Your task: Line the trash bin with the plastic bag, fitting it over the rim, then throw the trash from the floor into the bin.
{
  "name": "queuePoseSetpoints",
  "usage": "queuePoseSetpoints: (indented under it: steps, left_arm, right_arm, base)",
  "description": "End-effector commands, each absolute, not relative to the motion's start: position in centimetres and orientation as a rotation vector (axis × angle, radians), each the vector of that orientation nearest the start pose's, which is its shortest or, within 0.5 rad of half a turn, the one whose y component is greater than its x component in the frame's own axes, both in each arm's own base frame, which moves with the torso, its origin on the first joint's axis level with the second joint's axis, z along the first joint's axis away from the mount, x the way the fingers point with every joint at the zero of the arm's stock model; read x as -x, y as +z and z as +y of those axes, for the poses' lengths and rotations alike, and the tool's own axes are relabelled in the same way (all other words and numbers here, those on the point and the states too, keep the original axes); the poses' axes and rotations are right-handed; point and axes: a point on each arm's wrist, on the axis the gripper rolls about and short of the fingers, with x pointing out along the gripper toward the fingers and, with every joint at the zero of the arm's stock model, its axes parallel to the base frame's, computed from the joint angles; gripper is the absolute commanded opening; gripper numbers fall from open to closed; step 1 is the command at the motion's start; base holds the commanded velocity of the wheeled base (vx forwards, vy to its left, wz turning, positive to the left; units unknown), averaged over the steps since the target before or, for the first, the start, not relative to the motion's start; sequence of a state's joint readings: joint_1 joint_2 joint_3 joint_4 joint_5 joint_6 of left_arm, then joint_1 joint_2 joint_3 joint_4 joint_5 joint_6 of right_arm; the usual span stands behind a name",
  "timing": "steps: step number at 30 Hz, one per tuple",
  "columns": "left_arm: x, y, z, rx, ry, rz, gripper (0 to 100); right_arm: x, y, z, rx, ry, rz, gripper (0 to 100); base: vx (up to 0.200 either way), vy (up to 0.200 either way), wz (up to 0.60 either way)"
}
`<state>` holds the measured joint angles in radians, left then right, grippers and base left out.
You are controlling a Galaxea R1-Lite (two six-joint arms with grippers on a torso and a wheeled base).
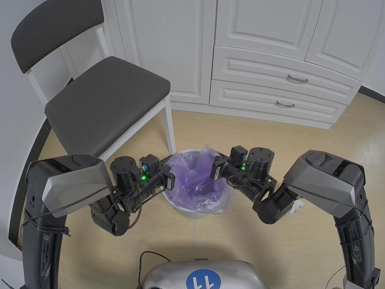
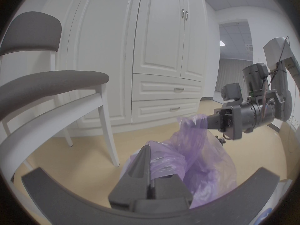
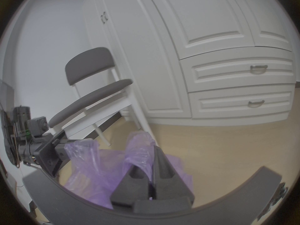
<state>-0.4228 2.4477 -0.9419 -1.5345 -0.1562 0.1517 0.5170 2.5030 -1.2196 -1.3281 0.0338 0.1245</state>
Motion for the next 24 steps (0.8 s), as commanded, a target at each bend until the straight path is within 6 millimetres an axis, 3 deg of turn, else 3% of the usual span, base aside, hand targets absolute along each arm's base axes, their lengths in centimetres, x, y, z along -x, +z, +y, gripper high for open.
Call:
queuePoseSetpoints:
  steps: [1,7,14,19,24]
  left_arm:
    - [-34.8,5.6,-16.2,-0.146,-0.576,-0.064,0]
    - [-34.5,5.0,-16.1,-0.15,-0.578,-0.038,0]
    - [-36.3,2.8,-16.3,-0.148,-0.564,-0.02,0]
    - [-39.4,0.0,-15.1,-0.134,-0.507,-0.016,0]
    - [-40.4,-0.3,-15.2,-0.064,-0.5,-0.023,0]
  right_arm:
    - [-37.5,0.8,26.4,-0.105,0.624,0.078,0]
    - [-38.2,-0.5,27.5,-0.102,0.63,0.137,0]
    - [-41.7,-1.3,28.3,-0.106,0.564,0.148,0]
    - [-44.0,0.2,26.0,-0.118,0.474,0.107,0]
    - [-44.9,2.5,23.9,-0.124,0.429,0.067,0]
  base:
    - [0.0,0.0,0.0]
    - [0.0,0.0,0.0]
    - [0.0,0.0,0.0]
    - [0.0,0.0,0.0]
    - [0.0,0.0,0.0]
